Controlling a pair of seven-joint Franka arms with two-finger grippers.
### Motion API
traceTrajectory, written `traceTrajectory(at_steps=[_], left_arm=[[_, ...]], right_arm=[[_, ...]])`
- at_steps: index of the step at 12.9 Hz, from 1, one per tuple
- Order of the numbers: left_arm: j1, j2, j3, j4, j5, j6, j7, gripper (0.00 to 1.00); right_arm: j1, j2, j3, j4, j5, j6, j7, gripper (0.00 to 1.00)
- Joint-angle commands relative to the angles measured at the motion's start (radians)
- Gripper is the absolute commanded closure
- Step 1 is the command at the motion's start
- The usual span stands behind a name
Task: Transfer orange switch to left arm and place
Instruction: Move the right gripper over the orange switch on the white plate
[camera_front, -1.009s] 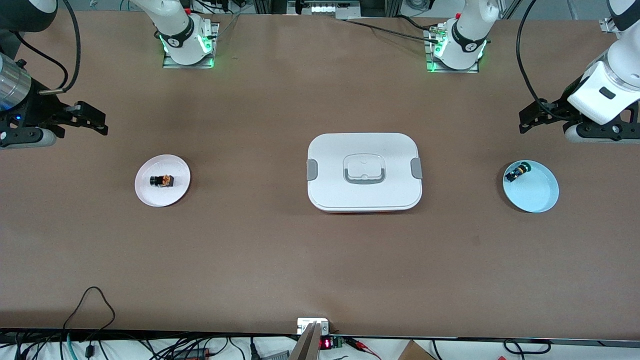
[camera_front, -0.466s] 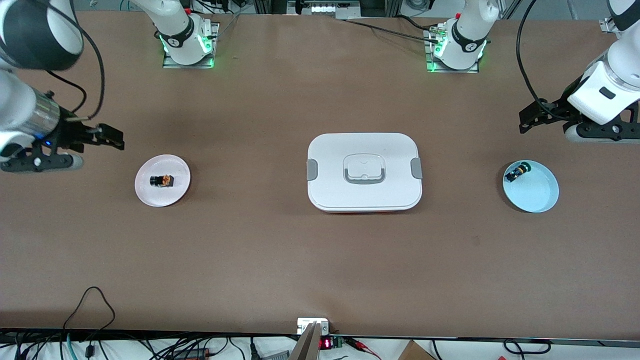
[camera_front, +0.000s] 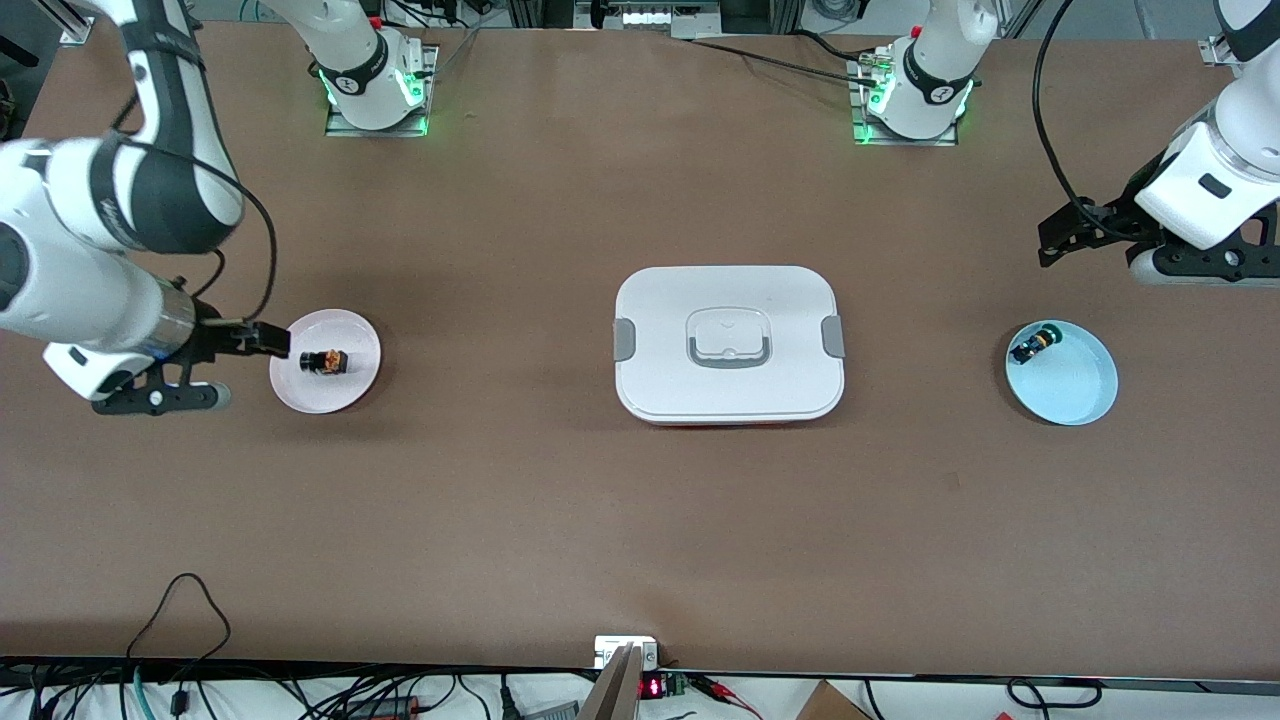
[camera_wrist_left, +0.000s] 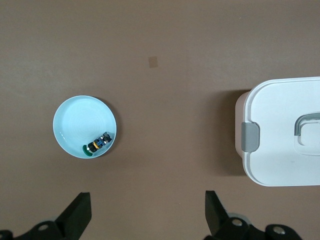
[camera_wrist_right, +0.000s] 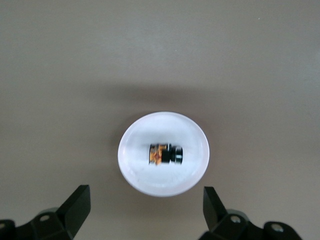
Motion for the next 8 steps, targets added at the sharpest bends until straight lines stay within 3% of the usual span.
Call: traceTrajectory(at_steps=[1, 5, 8], left_arm=[[0.005, 0.006, -0.004, 0.022, -0.007, -0.020, -0.008, 0.00], [0.005, 0.006, -0.004, 0.023, -0.007, -0.020, -0.008, 0.00], [0.005, 0.006, -0.004, 0.023, -0.007, -0.020, -0.007, 0.00]], right_arm=[[0.006, -0.020, -0.002, -0.163, -0.033, 0.167, 0.042, 0.00], [-0.034, 0.004, 0.000, -0.407, -0.033, 0.482, 0.026, 0.00], [-0.047, 0.043, 0.000, -0.441, -0.033, 0.548, 0.007, 0.00]])
